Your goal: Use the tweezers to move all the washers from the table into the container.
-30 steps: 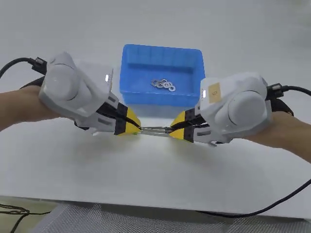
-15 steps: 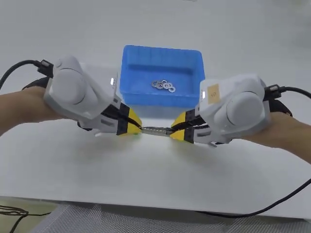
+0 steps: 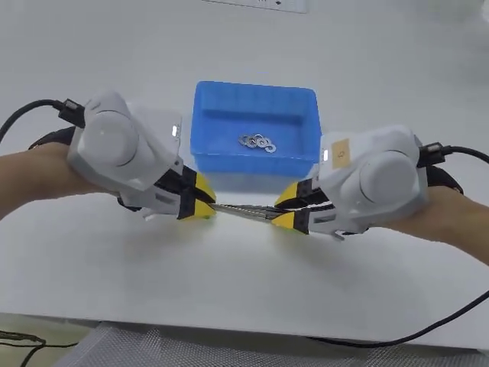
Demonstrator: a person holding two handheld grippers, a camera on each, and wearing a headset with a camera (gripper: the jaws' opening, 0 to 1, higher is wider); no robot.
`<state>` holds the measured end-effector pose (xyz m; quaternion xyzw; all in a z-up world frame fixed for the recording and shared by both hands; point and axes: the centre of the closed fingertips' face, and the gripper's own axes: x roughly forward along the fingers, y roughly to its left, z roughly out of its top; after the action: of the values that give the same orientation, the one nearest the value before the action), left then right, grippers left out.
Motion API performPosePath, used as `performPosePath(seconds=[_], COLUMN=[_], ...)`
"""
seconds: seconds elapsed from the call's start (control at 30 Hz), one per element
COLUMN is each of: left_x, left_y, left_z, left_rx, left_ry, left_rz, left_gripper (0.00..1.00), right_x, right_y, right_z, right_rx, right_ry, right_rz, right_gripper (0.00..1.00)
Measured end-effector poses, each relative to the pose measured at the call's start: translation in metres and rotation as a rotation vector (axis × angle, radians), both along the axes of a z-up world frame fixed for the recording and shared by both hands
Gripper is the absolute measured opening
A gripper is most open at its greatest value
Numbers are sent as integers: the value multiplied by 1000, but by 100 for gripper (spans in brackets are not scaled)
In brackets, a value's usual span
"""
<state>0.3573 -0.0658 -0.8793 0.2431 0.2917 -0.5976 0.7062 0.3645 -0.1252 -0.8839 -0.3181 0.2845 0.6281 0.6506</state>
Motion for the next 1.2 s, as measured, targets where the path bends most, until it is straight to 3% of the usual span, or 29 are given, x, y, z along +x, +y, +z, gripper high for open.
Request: performPosePath(seconds=[0.1, 0.33, 0.4, 0.53, 0.6, 0.7, 0.77, 0.8, 0.97, 1.13, 1.2], left_x=[3, 1, -1, -7, -11, -23, -34, -43, -57, -66, -72], left_y=[1, 12, 15, 23, 29, 34, 33, 32, 34, 25, 20], left_z=[9, 24, 27, 40, 44, 51, 59, 67, 79, 95, 100], left_rx=[-46, -69, -70, -114, -134, -159, -204, -244, -247, -309, -340], left_ry=[5, -4, -11, -14, -16, -4, 26, 58, 29, 5, 23], left_rz=[53, 115, 123, 194, 230, 256, 259, 269, 284, 315, 328], left_gripper=[11, 15, 16, 18, 19, 22, 27, 31, 41, 56, 64], right_x=[3, 3, 0, -4, -5, -9, -15, -18, -27, -43, -53], right_y=[1, -13, -19, -34, -42, -53, -58, -60, -68, -59, -53], right_z=[8, 18, 24, 39, 45, 62, 75, 80, 91, 99, 104], right_rx=[48, 60, 76, 126, 137, 199, 248, 266, 304, 351, 366], right_ry=[14, -11, -13, -21, -33, -38, -35, -39, -62, -51, -49], right_rz=[-54, -91, -113, -192, -231, -298, -327, -338, -372, -382, -372], right_gripper=[13, 16, 17, 18, 18, 22, 28, 32, 47, 53, 54])
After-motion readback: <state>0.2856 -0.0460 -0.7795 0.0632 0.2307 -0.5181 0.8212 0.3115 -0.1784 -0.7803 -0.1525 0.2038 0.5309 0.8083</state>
